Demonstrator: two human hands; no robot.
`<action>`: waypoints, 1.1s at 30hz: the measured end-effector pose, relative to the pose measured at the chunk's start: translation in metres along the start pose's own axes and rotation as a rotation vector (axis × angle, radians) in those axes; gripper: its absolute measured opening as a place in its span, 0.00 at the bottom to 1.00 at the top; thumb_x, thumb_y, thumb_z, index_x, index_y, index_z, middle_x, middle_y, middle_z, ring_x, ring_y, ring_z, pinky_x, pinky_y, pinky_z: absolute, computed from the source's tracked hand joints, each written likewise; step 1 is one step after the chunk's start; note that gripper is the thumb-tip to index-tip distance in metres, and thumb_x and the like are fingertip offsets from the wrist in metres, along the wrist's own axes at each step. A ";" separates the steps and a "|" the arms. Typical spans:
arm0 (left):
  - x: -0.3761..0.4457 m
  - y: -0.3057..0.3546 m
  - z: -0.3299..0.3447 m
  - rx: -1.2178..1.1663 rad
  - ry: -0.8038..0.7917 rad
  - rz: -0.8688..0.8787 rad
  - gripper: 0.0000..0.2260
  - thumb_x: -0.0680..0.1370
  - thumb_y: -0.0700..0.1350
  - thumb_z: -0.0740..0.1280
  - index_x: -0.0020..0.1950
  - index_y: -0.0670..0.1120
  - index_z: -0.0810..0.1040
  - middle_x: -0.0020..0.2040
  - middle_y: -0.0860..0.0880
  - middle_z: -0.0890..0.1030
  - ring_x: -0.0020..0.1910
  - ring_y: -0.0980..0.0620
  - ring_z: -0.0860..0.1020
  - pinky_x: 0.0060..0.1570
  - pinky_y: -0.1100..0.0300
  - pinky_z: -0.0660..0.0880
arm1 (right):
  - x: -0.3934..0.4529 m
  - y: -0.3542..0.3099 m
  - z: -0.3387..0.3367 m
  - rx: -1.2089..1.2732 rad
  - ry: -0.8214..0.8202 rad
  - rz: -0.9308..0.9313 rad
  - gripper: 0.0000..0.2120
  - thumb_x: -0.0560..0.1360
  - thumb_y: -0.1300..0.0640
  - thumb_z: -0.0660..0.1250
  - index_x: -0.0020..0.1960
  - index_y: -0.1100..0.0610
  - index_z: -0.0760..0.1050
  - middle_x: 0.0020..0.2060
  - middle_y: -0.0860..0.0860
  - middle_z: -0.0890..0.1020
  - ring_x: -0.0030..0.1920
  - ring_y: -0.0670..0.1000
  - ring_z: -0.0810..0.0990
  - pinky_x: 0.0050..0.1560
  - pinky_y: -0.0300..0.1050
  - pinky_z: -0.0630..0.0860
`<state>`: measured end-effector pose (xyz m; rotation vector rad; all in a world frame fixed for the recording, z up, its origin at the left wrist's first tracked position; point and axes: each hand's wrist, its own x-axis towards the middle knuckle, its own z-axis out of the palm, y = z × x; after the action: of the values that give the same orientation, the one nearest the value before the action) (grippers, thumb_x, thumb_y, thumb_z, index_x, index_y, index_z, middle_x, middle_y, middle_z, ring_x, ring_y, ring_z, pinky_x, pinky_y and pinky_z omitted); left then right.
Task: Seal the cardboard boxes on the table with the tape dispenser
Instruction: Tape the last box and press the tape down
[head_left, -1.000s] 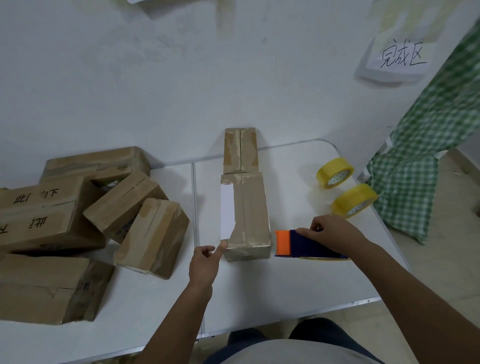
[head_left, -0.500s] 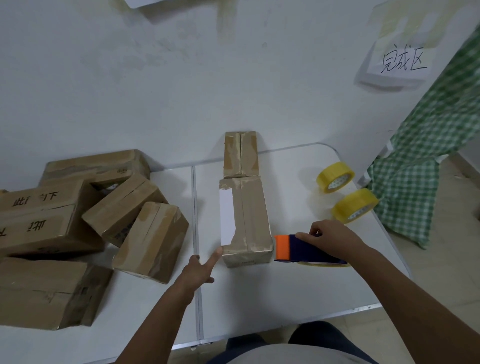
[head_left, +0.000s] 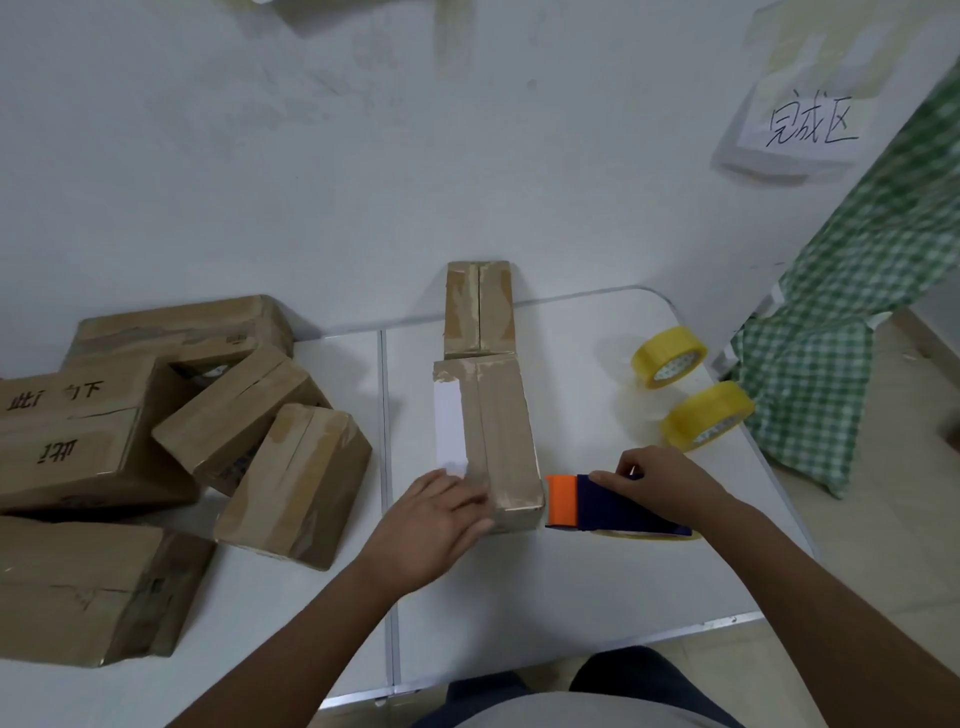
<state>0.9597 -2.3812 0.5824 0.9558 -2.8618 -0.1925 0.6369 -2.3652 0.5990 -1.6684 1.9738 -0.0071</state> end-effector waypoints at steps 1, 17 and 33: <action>0.011 0.002 -0.002 -0.043 -0.008 0.025 0.18 0.84 0.54 0.54 0.64 0.51 0.80 0.63 0.53 0.80 0.61 0.51 0.77 0.66 0.51 0.73 | 0.001 0.000 0.001 0.003 -0.001 0.001 0.20 0.73 0.31 0.61 0.41 0.48 0.75 0.39 0.46 0.80 0.40 0.44 0.78 0.42 0.42 0.76; 0.094 0.019 0.028 -0.040 -0.259 -0.081 0.25 0.85 0.57 0.41 0.82 0.52 0.47 0.81 0.55 0.43 0.79 0.54 0.39 0.78 0.51 0.37 | -0.003 0.010 -0.001 0.098 -0.037 0.024 0.19 0.74 0.32 0.62 0.41 0.48 0.75 0.38 0.44 0.79 0.41 0.44 0.78 0.38 0.39 0.72; 0.085 0.018 0.042 0.069 -0.203 -0.077 0.26 0.84 0.55 0.33 0.81 0.51 0.44 0.81 0.53 0.47 0.80 0.52 0.41 0.78 0.45 0.46 | -0.007 0.036 -0.011 0.057 -0.033 -0.092 0.24 0.75 0.32 0.59 0.43 0.54 0.75 0.36 0.50 0.79 0.36 0.48 0.77 0.35 0.42 0.69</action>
<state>0.8751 -2.4150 0.5504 1.1218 -3.0352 -0.2101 0.5999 -2.3538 0.5983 -1.7103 1.8539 -0.0682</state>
